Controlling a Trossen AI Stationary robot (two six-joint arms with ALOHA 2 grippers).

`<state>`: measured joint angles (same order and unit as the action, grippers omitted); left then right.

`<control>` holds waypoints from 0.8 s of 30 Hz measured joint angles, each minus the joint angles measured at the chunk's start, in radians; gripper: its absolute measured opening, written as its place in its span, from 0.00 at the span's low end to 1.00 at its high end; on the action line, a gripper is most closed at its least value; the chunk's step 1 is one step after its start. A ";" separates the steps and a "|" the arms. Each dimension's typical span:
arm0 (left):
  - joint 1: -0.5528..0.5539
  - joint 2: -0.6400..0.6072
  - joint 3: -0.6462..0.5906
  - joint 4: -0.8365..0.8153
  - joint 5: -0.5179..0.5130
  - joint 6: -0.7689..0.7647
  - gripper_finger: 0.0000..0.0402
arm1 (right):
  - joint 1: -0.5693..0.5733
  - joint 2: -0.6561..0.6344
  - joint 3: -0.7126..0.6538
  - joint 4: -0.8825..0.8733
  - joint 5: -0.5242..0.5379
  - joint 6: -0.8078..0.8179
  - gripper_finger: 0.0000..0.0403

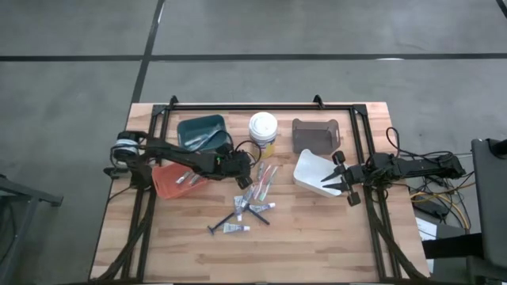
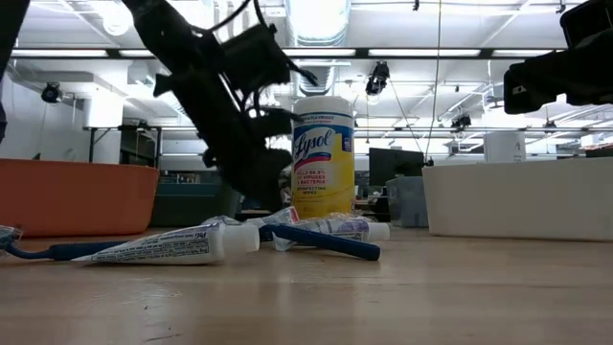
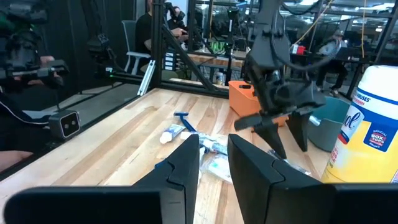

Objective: Pick & Place Travel size toiletries
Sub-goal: Put the left nail cutter into the orange bin

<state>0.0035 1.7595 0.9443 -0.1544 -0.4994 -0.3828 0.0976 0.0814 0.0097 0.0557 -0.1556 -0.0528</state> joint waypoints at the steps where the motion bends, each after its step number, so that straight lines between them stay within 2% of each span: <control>1: 0.002 0.008 0.000 0.000 0.001 -0.002 0.58 | 0.000 0.000 0.000 0.000 0.000 0.000 0.21; 15: 0.002 0.060 0.001 0.000 0.024 -0.086 0.57 | 0.000 0.000 0.000 0.000 0.000 0.000 0.17; 19: 0.003 0.059 0.001 -0.005 0.063 -0.096 0.49 | 0.000 0.000 0.000 0.000 0.000 0.000 0.18; 24: 0.001 0.058 0.002 -0.004 0.100 -0.105 0.29 | 0.000 0.000 0.000 0.000 0.000 0.000 0.20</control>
<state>0.0048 1.8174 0.9459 -0.1587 -0.3991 -0.4876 0.0978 0.0818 0.0094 0.0559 -0.1558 -0.0525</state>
